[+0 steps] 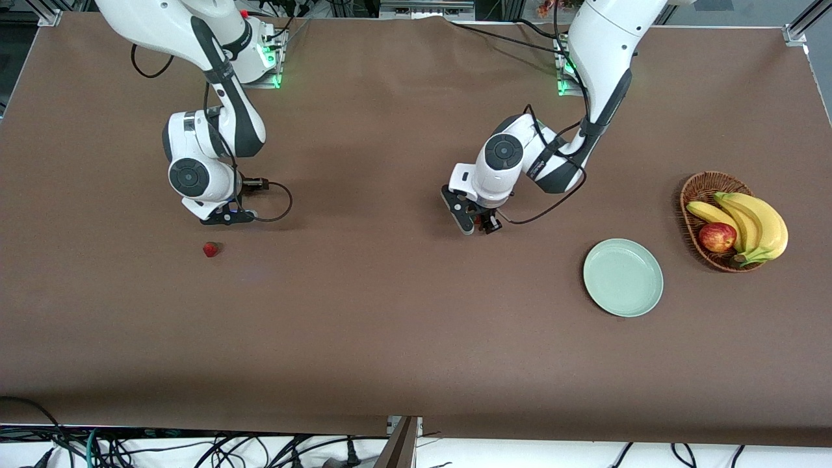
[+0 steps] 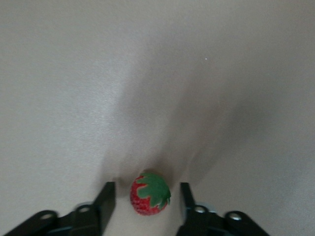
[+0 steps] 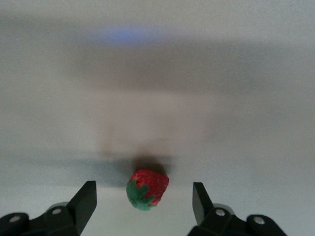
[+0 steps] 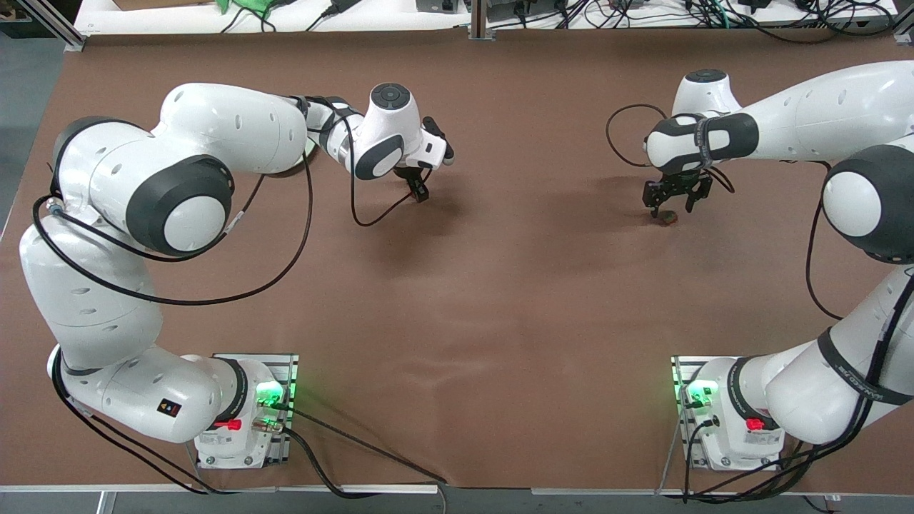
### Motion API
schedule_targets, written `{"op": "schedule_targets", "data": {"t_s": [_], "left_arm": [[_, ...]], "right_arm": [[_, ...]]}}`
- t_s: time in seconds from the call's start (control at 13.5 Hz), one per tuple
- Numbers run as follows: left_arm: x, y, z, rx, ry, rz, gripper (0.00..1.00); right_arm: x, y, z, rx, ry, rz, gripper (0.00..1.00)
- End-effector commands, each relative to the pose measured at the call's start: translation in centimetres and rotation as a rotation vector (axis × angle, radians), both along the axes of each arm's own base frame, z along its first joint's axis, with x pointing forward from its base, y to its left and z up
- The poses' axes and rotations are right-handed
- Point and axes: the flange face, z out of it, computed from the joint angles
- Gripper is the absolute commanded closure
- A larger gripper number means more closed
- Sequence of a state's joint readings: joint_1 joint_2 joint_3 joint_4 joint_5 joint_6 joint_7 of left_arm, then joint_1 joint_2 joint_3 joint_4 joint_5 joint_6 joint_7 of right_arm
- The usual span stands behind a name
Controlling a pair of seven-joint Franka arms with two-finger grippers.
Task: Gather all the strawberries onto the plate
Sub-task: 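Grasp the strawberry with the left gripper while the right gripper grasps another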
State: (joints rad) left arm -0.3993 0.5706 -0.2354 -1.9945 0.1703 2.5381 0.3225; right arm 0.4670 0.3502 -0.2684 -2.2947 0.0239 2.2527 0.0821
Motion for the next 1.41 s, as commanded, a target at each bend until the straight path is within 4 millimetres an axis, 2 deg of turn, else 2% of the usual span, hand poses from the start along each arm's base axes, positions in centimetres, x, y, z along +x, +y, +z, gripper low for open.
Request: {"op": "schedule_targets", "data": {"t_s": [0.0, 0.07, 0.15, 0.3, 0.45, 0.52, 0.59, 0.74, 0.89, 0.96, 1.04, 1.11, 1.19, 1.34], "left_arm": [[0.1, -0.1, 0.2, -0.001, -0.014, -0.01, 1.0], [0.4, 0.1, 0.6, 0.0, -0.017, -0.01, 1.0], [0.7, 0.3, 1.4, -0.001, -0.025, -0.01, 1.0], [1.3, 1.2, 3.7, 0.036, -0.011, -0.001, 1.0], [2.3, 3.2, 6.1, 0.071, 0.003, 0.026, 1.0], [2.6, 4.2, 7.2, 0.089, 0.008, 0.032, 1.0], [3.1, 5.6, 8.0, 0.109, 0.026, 0.011, 1.0], [6.0, 9.7, 9.5, 0.123, 0.056, -0.047, 1.0], [7.7, 13.0, 10.3, 0.131, 0.093, -0.118, 1.0], [8.7, 15.2, 10.4, 0.127, 0.103, -0.146, 1.0], [9.7, 18.2, 10.2, 0.117, 0.113, -0.179, 1.0], [10.9, 21.4, 10.2, 0.104, 0.115, -0.214, 1.0], [11.9, 23.7, 9.8, 0.09, 0.118, -0.259, 1.0], [13.3, 27.1, 9.1, 0.077, 0.119, -0.326, 1.0]], "right_arm": [[-0.5, -0.1, -0.3, 0.016, -0.004, 0.006, 0.34], [-0.5, -0.2, -0.4, 0.015, 0.001, 0.006, 0.5], [-0.5, -0.2, -0.4, 0.015, 0.001, 0.006, 0.54], [-0.7, -0.3, -0.8, 0.011, 0.01, 0.004, 0.55], [-0.7, -0.3, -0.9, 0.01, 0.012, 0.004, 0.61], [-0.7, -0.3, -0.9, 0.009, 0.013, 0.004, 0.68], [-0.7, -0.3, -0.9, 0.009, 0.013, 0.002, 0.75], [-0.4, -0.2, -0.7, 0.01, 0.006, 0.003, 0.81], [1.2, 0.4, 0.4, 0.021, -0.036, -0.004, 0.82], [2.7, 1.5, 1.6, 0.042, -0.072, -0.013, 0.82], [4.3, 3.3, 1.7, 0.065, -0.093, -0.022, 0.82], [5.8, 6.0, 1.9, 0.105, -0.111, -0.032, 0.82], [6.9, 8.3, 1.8, 0.143, -0.125, -0.065, 0.82], [8.8, 13.6, 2.1, 0.205, -0.153, -0.139, 0.82]]}}
